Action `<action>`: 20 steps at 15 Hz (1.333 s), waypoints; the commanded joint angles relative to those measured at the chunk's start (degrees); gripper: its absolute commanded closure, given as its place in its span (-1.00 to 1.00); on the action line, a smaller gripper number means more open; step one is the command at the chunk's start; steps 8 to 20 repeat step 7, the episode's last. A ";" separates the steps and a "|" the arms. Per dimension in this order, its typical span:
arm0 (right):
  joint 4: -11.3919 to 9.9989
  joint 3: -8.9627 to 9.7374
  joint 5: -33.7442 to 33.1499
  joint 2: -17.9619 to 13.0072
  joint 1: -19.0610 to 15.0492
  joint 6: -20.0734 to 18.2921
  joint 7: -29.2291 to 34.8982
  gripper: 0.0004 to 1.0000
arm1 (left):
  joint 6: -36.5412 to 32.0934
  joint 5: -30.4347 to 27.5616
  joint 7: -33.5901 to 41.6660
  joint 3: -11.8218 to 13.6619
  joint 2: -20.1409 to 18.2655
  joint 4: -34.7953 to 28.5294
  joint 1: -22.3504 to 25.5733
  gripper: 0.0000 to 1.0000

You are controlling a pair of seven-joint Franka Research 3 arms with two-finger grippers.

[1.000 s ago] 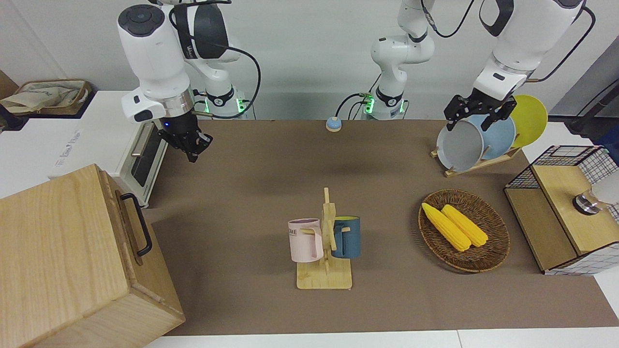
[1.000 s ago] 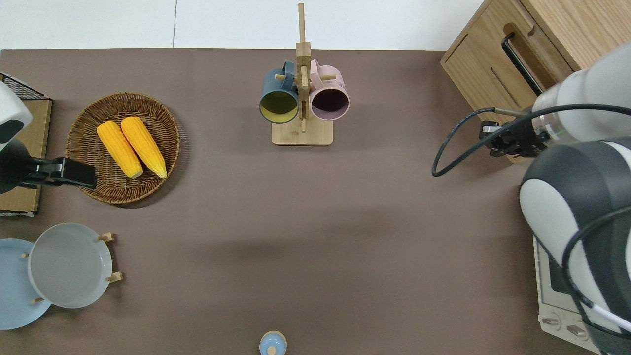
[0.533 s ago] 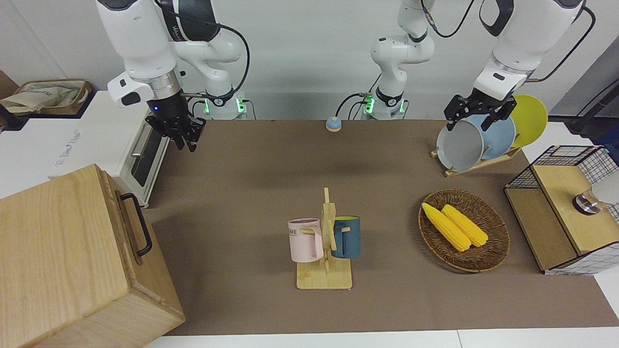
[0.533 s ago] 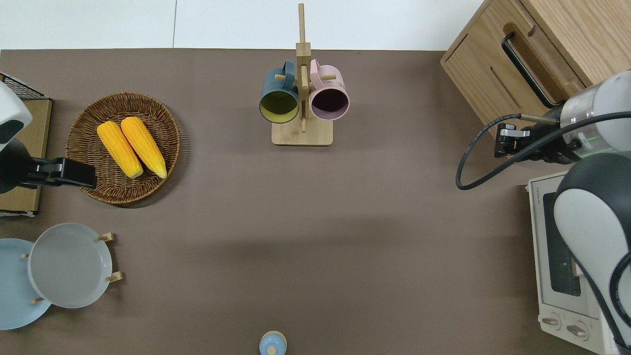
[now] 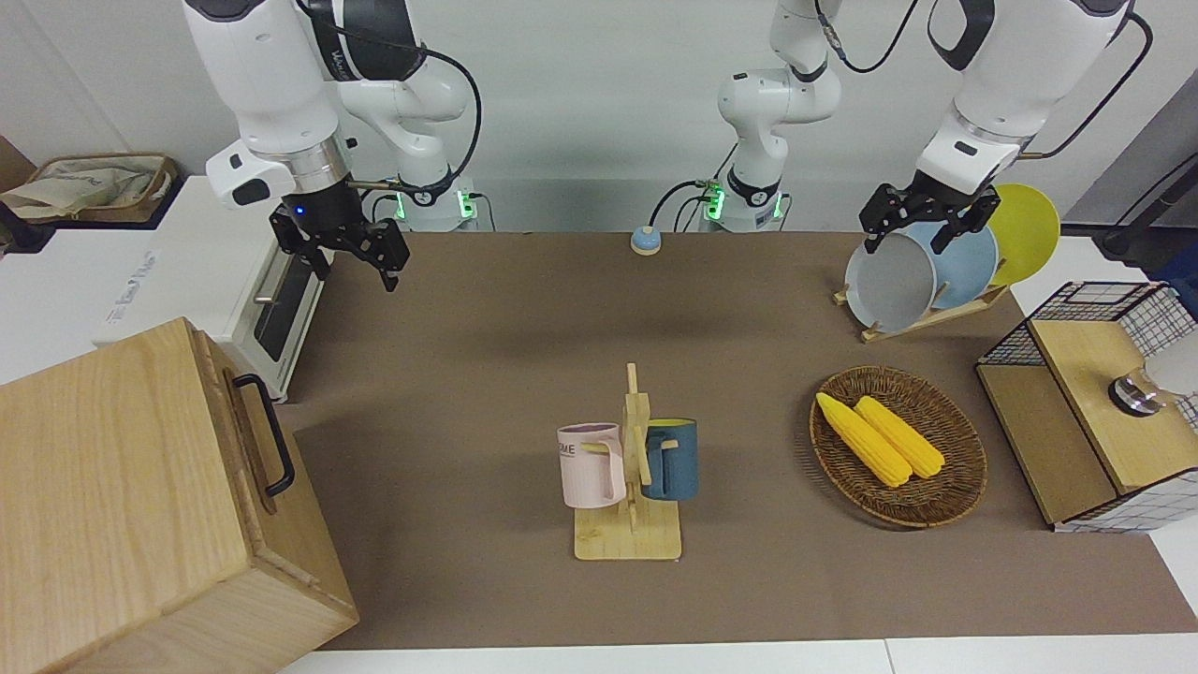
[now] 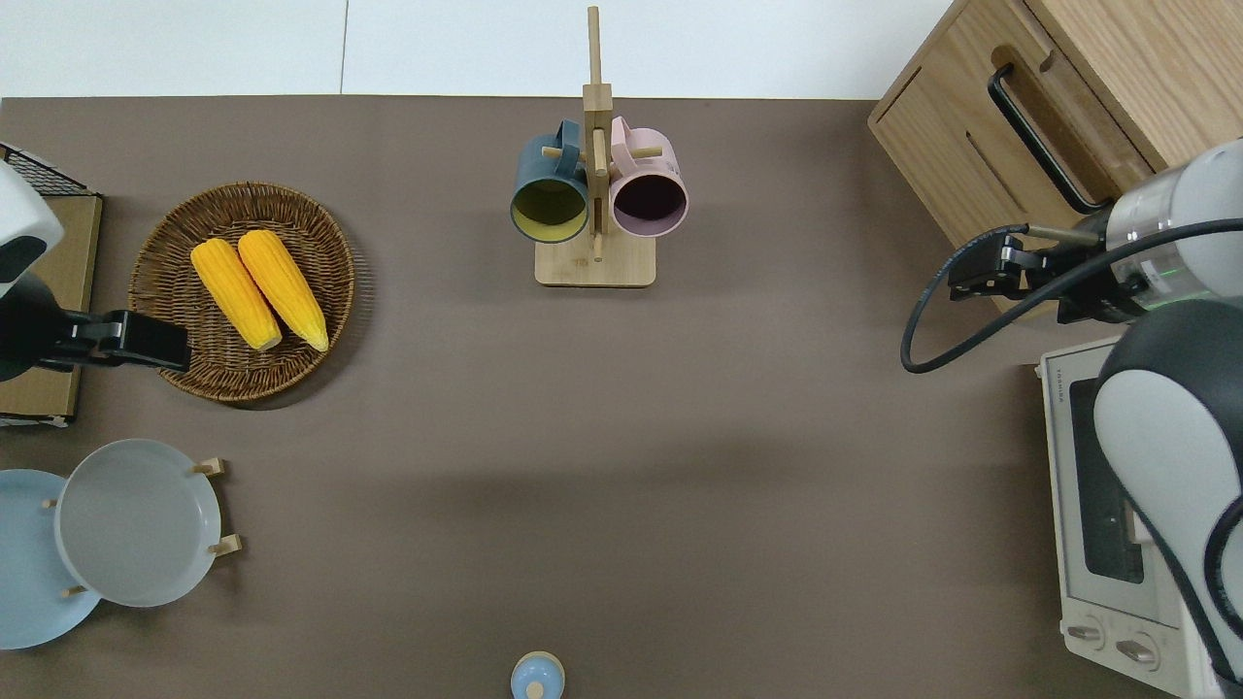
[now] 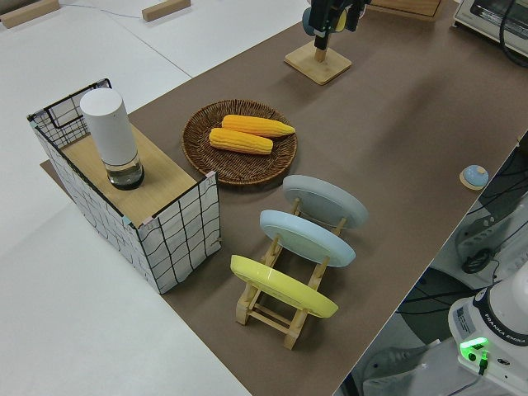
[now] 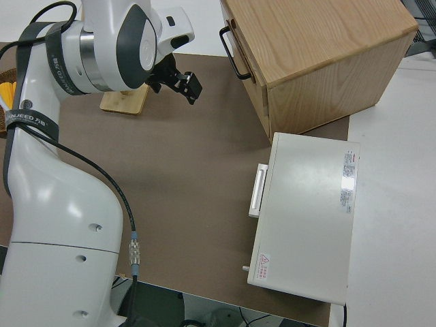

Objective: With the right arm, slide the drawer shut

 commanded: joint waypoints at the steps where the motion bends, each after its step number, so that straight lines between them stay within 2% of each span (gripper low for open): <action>1: -0.15 0.29 0.44 -0.50 -0.44 -0.29 -5.75 -0.97 | -1.13 0.98 0.56 -0.37 0.65 1.49 0.22 -0.99; 4: -0.06 0.29 -0.09 -0.50 -0.09 -0.30 -9.29 -0.97 | -1.13 0.98 0.56 -0.37 0.65 1.40 0.22 -0.99; 20: 0.03 0.29 -0.09 -0.50 0.00 -0.30 -9.29 -0.97 | -1.13 0.98 0.56 -0.37 0.65 1.40 0.22 -0.99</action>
